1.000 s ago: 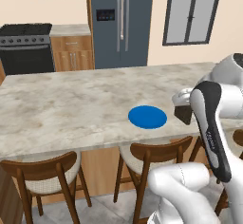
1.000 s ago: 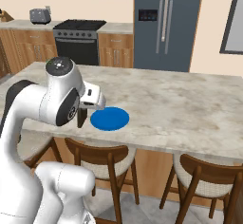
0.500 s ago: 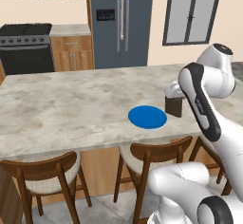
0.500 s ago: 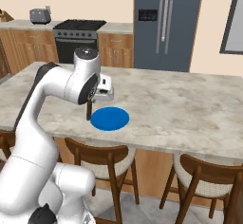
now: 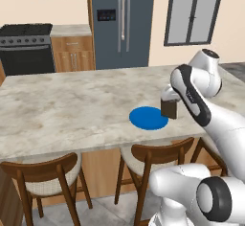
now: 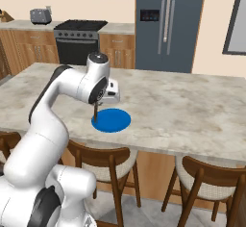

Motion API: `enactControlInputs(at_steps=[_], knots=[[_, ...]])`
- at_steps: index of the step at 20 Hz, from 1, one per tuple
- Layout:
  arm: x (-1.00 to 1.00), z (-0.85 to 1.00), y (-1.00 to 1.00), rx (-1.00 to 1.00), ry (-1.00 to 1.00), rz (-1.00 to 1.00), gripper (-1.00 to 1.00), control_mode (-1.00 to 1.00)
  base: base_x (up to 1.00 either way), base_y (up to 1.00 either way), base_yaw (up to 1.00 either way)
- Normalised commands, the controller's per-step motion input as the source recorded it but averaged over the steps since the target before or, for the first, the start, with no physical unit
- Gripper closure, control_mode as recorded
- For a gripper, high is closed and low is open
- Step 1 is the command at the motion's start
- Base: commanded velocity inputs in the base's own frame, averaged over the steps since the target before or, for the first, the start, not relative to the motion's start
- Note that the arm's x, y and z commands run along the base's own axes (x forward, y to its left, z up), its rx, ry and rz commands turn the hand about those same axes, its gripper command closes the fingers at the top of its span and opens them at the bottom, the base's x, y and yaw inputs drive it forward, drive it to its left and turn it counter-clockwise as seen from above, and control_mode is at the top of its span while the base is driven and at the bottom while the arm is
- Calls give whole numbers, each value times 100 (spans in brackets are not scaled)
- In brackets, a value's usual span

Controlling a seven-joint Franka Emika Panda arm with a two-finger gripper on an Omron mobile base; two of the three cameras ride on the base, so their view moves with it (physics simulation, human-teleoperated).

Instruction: Start the toaster. Once the lever pops up, take the bread to the plate on the dining counter.

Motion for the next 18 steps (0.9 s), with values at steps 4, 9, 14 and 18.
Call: enactControlInputs(at_steps=[4,9,14,18], knots=[[18,-50,0,0,-1,4,100,-100,0,0,0],[26,-38,0,0,-1,3,100,-100,0,0,0],[45,-20,0,0,0,0,100,-100,0,0,0],[48,-15,0,0,0,0,100,-100,0,0,0]])
